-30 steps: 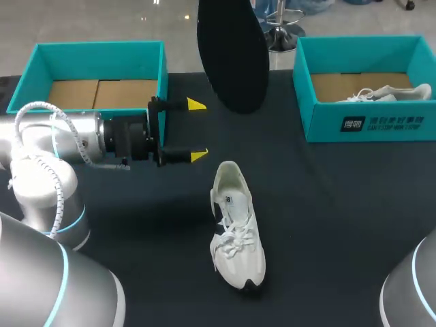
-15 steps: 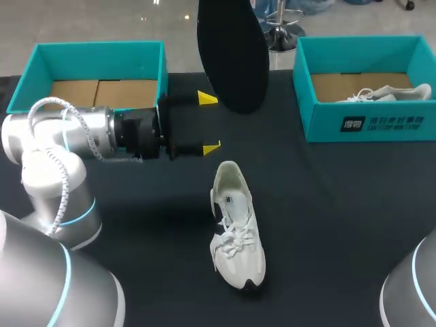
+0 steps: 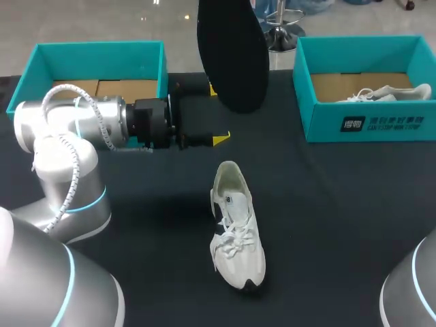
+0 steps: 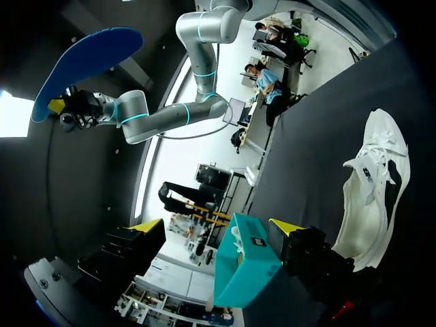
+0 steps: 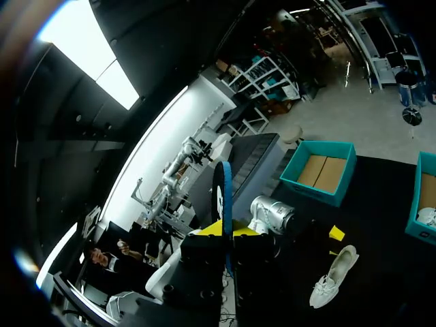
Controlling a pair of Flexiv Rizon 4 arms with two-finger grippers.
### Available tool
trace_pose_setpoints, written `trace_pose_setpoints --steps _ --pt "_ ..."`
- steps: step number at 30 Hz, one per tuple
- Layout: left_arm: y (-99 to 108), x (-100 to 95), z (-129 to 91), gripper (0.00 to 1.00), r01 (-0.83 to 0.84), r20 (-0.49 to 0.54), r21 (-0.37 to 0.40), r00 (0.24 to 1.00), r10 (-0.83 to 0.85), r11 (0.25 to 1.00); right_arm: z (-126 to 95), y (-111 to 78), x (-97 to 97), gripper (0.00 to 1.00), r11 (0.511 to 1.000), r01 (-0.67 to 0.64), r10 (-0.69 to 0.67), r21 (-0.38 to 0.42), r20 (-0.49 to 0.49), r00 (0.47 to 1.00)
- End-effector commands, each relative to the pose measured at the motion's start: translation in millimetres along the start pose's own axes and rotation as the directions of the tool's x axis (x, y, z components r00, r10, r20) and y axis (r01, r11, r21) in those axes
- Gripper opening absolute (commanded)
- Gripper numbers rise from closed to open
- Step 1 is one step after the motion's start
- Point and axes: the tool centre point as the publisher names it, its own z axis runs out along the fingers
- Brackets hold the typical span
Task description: Take the shoe out of the shoebox, open the shoe tongue, remove and reinsert the insole, then place the shoe into the shoebox
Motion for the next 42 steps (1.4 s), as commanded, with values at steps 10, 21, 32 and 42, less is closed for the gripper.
trace_pose_setpoints --steps 10,21,32,42 --pt "1.5 0.2 -20.8 1.00 -0.155 0.081 -0.038 0.984 0.158 0.987 -0.7 4.5 -44.2 0.00 0.980 -0.193 0.197 0.053 -0.089 0.976" --pt "-6.4 -9.4 -28.7 1.00 -0.297 0.085 -0.040 0.950 0.299 0.954 17.3 -22.0 -108.3 0.00 0.898 -0.431 0.438 0.094 -0.081 0.895" --pt "-12.6 -27.8 -32.6 1.00 -0.376 0.102 -0.014 0.921 0.375 0.927 17.9 -65.3 -145.8 0.00 0.824 -0.567 0.567 0.022 -0.020 0.824" --pt "-11.3 -34.7 -39.2 1.00 -0.398 0.096 -0.003 0.913 0.396 0.917 18.5 -92.2 -183.4 0.00 0.783 -0.622 0.621 -0.032 -0.027 0.783"
